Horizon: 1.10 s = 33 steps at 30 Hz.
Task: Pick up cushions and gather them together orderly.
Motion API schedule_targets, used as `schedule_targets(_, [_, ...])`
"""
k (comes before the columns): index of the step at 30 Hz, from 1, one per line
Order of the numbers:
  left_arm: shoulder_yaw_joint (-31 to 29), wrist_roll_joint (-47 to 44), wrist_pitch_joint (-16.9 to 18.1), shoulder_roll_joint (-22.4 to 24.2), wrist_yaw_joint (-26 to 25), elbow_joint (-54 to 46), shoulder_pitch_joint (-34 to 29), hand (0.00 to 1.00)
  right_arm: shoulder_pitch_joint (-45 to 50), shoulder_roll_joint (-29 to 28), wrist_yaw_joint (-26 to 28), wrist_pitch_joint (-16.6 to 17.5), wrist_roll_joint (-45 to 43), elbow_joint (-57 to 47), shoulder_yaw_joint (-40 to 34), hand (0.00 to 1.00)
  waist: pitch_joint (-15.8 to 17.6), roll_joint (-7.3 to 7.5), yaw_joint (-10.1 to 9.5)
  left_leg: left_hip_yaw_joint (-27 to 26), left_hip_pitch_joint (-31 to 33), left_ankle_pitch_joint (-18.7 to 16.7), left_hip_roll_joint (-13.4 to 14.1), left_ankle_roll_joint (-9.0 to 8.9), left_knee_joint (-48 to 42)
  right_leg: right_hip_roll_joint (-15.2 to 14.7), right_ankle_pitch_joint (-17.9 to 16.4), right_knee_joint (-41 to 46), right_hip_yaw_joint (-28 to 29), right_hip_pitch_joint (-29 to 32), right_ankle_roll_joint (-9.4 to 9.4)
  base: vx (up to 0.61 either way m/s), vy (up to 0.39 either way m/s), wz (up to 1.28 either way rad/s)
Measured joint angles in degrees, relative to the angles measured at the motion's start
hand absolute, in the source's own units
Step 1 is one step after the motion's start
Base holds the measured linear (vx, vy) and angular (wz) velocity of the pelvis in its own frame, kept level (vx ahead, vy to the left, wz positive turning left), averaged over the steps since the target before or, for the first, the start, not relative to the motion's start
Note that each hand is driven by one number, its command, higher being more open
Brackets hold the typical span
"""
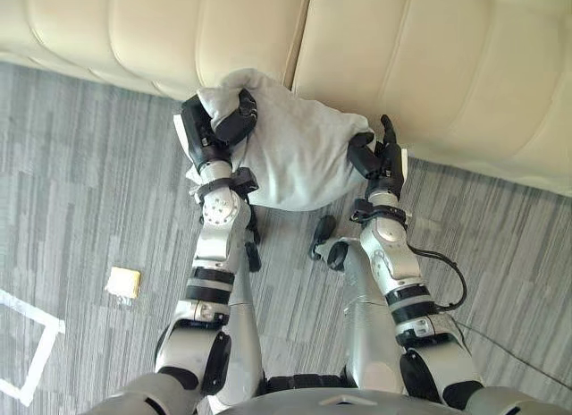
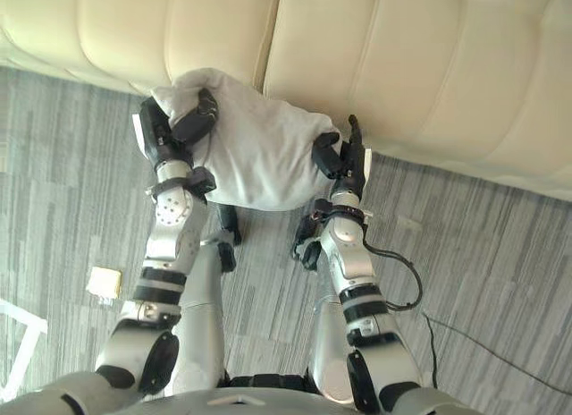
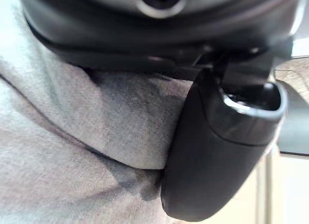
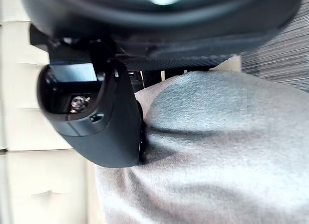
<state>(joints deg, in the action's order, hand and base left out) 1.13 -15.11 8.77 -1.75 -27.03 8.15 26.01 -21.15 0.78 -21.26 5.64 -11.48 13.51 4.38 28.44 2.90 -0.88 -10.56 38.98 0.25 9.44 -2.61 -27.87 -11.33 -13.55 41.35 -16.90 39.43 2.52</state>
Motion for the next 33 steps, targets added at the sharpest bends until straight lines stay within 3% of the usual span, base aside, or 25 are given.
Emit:
schedule_targets(6, [3.32, -1.84, 2.06, 1.03, 1.28, -6.08, -10.78, 0.00, 11.11, 2.21, 0.53, 0.83, 0.21, -9.51, 3.15, 0.00, -2.24, -0.73, -0.66, -1.47, -12.90, 0.42, -0.90, -0.65, 7.07, 0.76, -0.13, -5.34, 0.10, -11.43, -1.09, 0.10, -0.012, -0.08])
schedule_targets(10, [5.91, -3.42, 2.15, 0.98, 3.07, -6.93, -20.11, 0.00, 19.41, 3.33, 1.97, 0.84, 1.52, -11.34, 4.37, 0.00, -7.24, -1.49, -0.49, -2.13, -19.75, 0.40, -0.91, -1.39, 11.31, 2.01, -0.54, -8.97, 0.23, -17.33, -1.70, 0.14, -0.053, -0.09])
schedule_targets(12, [7.20, -4.55, 2.22, 0.71, 4.47, -6.94, -23.43, 0.00, 21.56, 4.56, 2.80, 0.86, 3.20, -11.44, 4.37, 0.00, -8.09, -2.16, -0.40, -2.15, -22.46, -0.47, -0.71, -2.08, 11.46, 2.81, -0.94, -9.74, 0.72, -19.95, -1.94, 0.10, -0.064, -0.17])
schedule_targets(15, [8.22, -5.86, 2.24, 0.57, 6.36, -6.84, -27.51, 0.00, 23.91, 6.12, 3.56, 0.83, 4.95, -11.50, 4.37, 0.00, -8.86, -2.93, -0.34, -0.35, -23.14, -3.24, 0.35, -2.38, 6.41, 3.50, -2.14, -9.59, 1.58, -22.75, -1.67, 0.08, -0.030, -0.20])
schedule_targets(20, [9.85, -7.80, 2.02, -0.15, 7.53, -6.15, -31.77, 0.00, 27.14, 6.36, 3.67, 0.78, 7.07, -11.74, 4.26, 0.00, -10.72, -2.93, 0.05, 5.44, -20.08, -4.37, 0.76, -2.67, -4.85, 4.21, -3.84, -10.69, 1.97, -27.53, -0.64, 0.06, -0.027, -0.05])
schedule_targets(22, [10.77, -8.01, 1.97, -0.90, 7.56, -5.09, -31.97, 0.00, 27.26, 6.37, 3.67, 0.71, 7.15, -11.76, 3.87, 0.00, -12.25, -2.69, -0.36, 8.21, -19.72, -7.14, -1.15, -2.87, -0.30, 4.36, -4.08, -11.90, 2.63, -27.91, -0.04, 0.11, 0.031, -0.12])
schedule_targets(24, [11.90, -7.99, 1.75, -1.90, 7.58, -4.48, -32.05, 0.00, 27.24, 6.37, 3.66, 0.70, 7.15, -11.75, 3.38, 0.00, -12.96, -2.59, -0.36, 10.35, -19.75, -6.86, -3.36, -2.98, 7.26, 4.46, -4.01, -13.49, 2.85, -28.78, -0.18, 0.15, 0.075, -0.14])
schedule_targets(27, [12.10, -7.99, 0.70, -2.64, 7.59, -4.13, -32.53, 0.00, 26.88, 6.36, 3.66, 0.63, 7.15, -11.56, 3.04, 0.00, -13.50, -2.30, -0.62, 12.66, -20.35, -1.64, -5.17, -3.67, 15.14, 4.66, -3.57, -15.69, 4.40, -30.27, -2.04, 0.28, 0.170, -0.31])
schedule_targets(28, [12.23, -7.98, 0.48, -3.26, 7.65, -3.98, -33.39, 0.00, 26.95, 6.02, 3.69, 0.50, 7.31, -11.33, 3.04, 0.00, -14.40, -1.95, -0.68, 11.86, -21.87, 2.84, -5.66, -2.37, 16.37, 4.44, -3.39, -16.98, 6.01, -31.11, -3.71, 0.42, 0.229, -0.48])
schedule_targets(32, [12.97, -7.92, -0.48, -3.68, 7.99, -3.96, -34.90, 0.00, 28.30, 5.60, 4.06, -0.15, 7.63, -11.26, 2.72, 0.00, -15.99, 0.07, -0.51, 7.19, -23.60, -3.95, -8.66, 1.49, 10.05, 0.38, -2.55, -16.76, 9.58, -33.47, -7.12, 0.35, 0.240, -0.37])
schedule_targets(33, [12.97, -7.92, -0.49, -3.70, 8.03, -3.95, -34.90, 0.00, 28.29, 5.59, 4.23, -0.15, 7.78, -11.24, 2.64, 0.00, -15.99, 0.07, -0.44, 6.79, -24.04, -4.45, -8.78, 1.59, 10.05, 0.09, -2.46, -15.72, 9.84, -33.20, -7.26, 0.27, 0.221, -0.46])
